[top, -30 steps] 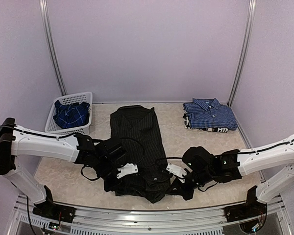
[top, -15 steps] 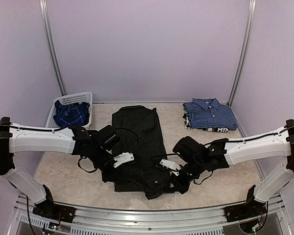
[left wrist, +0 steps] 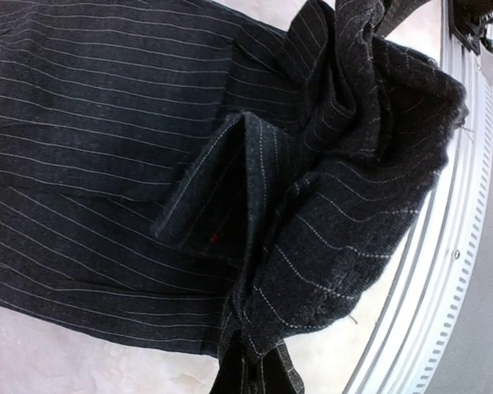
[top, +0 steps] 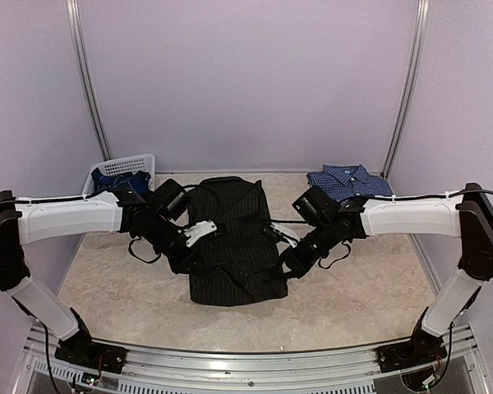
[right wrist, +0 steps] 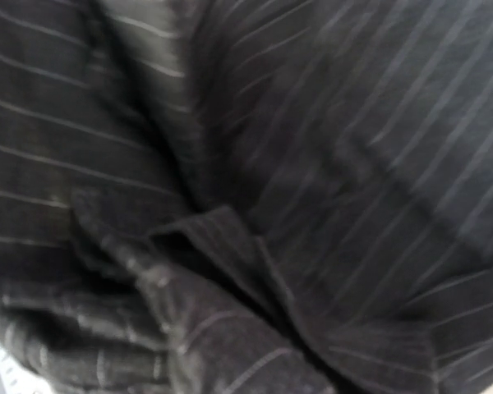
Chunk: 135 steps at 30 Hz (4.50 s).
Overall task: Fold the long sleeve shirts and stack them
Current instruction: Fold the rectangle-folded shirt at the center of the board, then smooth out the 2/3-rectangle-folded shirt at the center of the board.
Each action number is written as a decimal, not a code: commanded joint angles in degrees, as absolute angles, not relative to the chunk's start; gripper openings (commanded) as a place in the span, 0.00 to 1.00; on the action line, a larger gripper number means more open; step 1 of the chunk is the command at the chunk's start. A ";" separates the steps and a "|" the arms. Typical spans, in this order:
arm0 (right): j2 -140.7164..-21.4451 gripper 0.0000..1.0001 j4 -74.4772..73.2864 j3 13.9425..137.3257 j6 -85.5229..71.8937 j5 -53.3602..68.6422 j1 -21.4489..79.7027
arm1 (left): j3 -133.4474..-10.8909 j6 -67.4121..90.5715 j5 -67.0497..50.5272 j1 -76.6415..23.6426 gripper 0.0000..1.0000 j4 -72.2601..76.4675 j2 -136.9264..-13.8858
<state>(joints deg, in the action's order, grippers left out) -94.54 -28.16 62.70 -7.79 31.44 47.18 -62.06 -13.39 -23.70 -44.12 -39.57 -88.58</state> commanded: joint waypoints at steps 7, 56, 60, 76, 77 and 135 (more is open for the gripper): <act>-107.59 0.02 -32.16 78.45 -5.34 39.35 38.59 | -72.75 -12.17 -24.47 -36.51 0.00 -39.92 -96.14; -120.22 0.51 -25.54 94.13 -8.22 38.92 30.74 | -77.74 -0.49 -15.29 -25.45 0.99 -27.50 -101.41; -118.47 0.51 -21.75 88.91 -8.89 41.95 33.57 | -66.36 5.83 -24.47 -28.19 0.99 -15.37 -93.83; -128.04 0.44 -16.94 89.15 -14.20 44.06 33.00 | -53.00 19.69 -26.95 -38.23 0.91 10.28 -102.82; -128.39 0.44 -17.04 89.32 -13.95 43.82 32.79 | -53.00 19.35 -26.23 -38.25 0.91 9.69 -103.49; -131.48 0.16 -24.38 96.55 -1.20 31.88 31.73 | -57.84 13.46 -4.80 -47.29 0.93 -4.92 -100.07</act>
<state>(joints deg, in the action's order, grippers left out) -130.82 -23.77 96.60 -1.80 30.02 31.38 -57.49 13.87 -5.52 -46.96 -4.82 -98.87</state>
